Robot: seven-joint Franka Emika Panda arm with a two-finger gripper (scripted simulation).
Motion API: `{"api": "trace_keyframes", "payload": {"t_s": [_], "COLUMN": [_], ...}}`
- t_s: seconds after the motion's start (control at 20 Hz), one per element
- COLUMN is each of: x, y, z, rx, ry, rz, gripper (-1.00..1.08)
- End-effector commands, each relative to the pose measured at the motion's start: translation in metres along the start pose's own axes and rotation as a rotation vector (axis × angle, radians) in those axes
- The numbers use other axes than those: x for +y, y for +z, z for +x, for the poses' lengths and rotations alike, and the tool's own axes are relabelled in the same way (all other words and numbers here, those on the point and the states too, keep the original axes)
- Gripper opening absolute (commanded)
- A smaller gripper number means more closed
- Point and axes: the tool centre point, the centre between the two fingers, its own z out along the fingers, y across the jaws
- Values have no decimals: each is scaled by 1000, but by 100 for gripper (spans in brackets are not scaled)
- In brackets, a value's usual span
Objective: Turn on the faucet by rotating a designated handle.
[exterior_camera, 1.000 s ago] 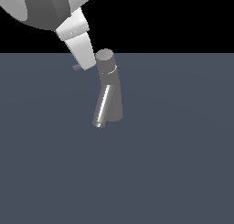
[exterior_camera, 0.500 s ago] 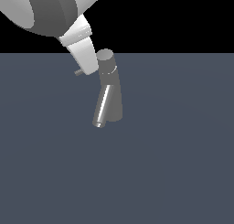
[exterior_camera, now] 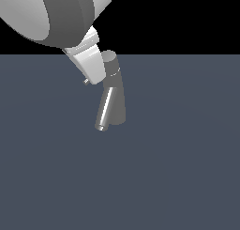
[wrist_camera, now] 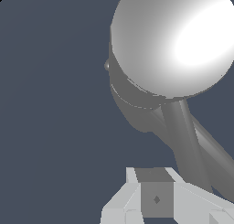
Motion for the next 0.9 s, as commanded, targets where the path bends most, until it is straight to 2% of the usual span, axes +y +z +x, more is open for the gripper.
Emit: {"api": "trace_keyframes", "payload": {"t_s": [0.0,0.25,0.3,0.35,0.85], "x": [15,30,30,19,49], "y": [1,1,1,-1,0], "z": [-10,-12,-12,-16,5], "rx": [-3,-3,-3,-12,-8], "ry": [817,817,817,808,812], "rz": [-16,-17,-17,-7,-11], "gripper": [-100,-100,-100,-100,-100]}}
